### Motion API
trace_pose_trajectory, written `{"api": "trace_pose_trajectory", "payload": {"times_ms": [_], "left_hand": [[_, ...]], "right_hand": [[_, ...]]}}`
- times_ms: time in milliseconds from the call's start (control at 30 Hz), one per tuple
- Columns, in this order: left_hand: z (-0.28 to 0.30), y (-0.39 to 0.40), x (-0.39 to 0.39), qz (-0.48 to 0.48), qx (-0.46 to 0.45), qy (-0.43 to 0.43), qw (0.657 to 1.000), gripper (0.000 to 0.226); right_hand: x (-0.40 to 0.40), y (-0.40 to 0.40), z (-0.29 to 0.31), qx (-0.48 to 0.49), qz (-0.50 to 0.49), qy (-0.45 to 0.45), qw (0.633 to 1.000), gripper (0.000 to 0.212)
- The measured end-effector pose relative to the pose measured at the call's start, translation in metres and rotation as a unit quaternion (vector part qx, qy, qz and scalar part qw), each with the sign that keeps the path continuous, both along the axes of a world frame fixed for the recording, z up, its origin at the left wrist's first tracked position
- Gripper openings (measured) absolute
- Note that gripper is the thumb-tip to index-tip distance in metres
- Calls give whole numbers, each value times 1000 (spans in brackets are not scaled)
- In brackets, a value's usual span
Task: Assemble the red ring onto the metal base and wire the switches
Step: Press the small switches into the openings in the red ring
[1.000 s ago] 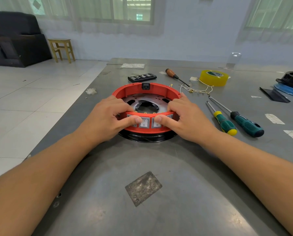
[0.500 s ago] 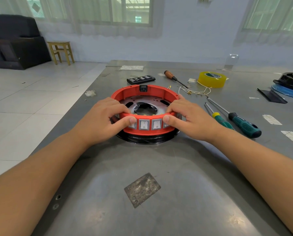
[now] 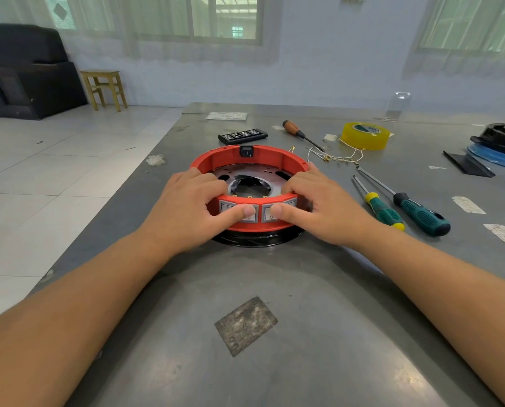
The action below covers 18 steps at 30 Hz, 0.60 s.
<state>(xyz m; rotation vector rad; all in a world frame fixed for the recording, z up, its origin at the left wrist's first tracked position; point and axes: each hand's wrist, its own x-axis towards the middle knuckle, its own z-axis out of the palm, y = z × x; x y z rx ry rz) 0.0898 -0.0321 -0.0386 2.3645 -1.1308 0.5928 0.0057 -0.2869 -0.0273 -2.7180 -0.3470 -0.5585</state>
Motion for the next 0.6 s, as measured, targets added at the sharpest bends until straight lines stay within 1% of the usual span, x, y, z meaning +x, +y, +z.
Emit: {"api": "trace_pose_trajectory", "payload": {"times_ms": [67, 100, 167, 233, 367, 467, 533, 600], "left_hand": [[2, 10, 6, -45, 10, 30, 998, 61], [3, 15, 9, -68, 7, 36, 997, 58], [4, 20, 11, -88, -2, 37, 995, 53], [5, 20, 10, -84, -5, 38, 996, 53], [4, 18, 10, -72, -7, 49, 996, 53], [0, 17, 9, -78, -15, 45, 996, 52], [-3, 17, 10, -88, -16, 27, 996, 51], [-4, 20, 13, -78, -25, 34, 996, 55]], "right_hand": [[-5, -9, 4, 55, 42, 37, 997, 47], [-7, -12, 7, 70, 52, 45, 995, 40], [-10, -14, 10, 79, 54, 51, 994, 28], [-10, -13, 10, 77, 51, 46, 995, 26], [-11, -12, 11, 66, 52, 39, 996, 40], [-10, -7, 3, 46, 38, 50, 997, 54], [-12, 0, -8, 51, 11, 45, 998, 68], [-16, 8, -17, 56, -18, 27, 998, 87]]}}
